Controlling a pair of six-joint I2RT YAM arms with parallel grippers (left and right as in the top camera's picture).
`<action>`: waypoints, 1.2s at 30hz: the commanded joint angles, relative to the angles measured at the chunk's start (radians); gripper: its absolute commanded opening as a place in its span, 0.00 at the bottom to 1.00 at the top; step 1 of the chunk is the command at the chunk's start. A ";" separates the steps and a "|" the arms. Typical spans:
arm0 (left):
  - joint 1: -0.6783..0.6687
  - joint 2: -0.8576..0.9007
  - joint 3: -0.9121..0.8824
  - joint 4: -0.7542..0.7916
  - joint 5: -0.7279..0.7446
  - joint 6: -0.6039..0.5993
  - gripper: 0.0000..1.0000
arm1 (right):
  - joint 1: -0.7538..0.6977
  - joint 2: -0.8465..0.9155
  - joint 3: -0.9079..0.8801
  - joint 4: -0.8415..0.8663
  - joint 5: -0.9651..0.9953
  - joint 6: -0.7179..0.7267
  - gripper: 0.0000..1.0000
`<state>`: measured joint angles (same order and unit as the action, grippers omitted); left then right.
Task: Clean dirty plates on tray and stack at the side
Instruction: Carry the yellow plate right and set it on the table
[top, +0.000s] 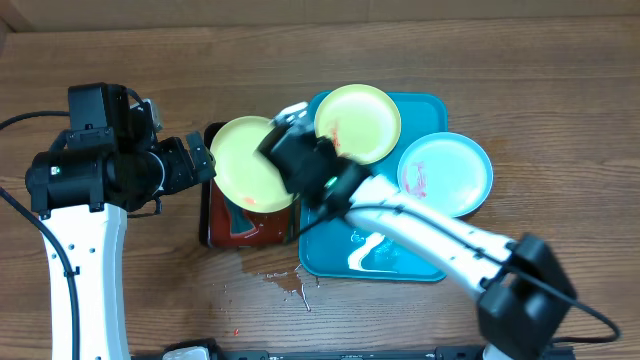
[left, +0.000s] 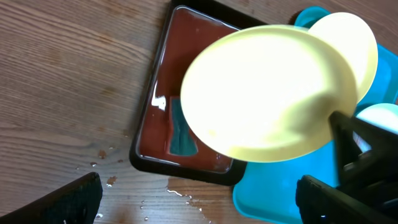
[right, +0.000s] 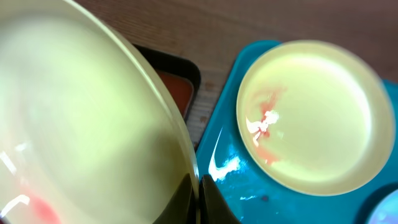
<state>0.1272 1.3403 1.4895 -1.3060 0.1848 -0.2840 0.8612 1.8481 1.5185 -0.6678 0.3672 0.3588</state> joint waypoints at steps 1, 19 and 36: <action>0.010 -0.003 0.018 0.002 -0.016 0.019 1.00 | -0.144 -0.137 0.045 -0.008 -0.436 0.065 0.04; 0.010 -0.003 0.018 0.009 -0.016 0.019 1.00 | -1.167 -0.201 0.040 -0.468 -0.379 0.090 0.04; 0.010 -0.003 0.018 0.009 -0.016 0.042 1.00 | -1.418 -0.055 -0.235 -0.339 -0.323 0.110 0.04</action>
<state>0.1272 1.3403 1.4895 -1.3010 0.1783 -0.2646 -0.5800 1.8008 1.3174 -1.0161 0.0273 0.4595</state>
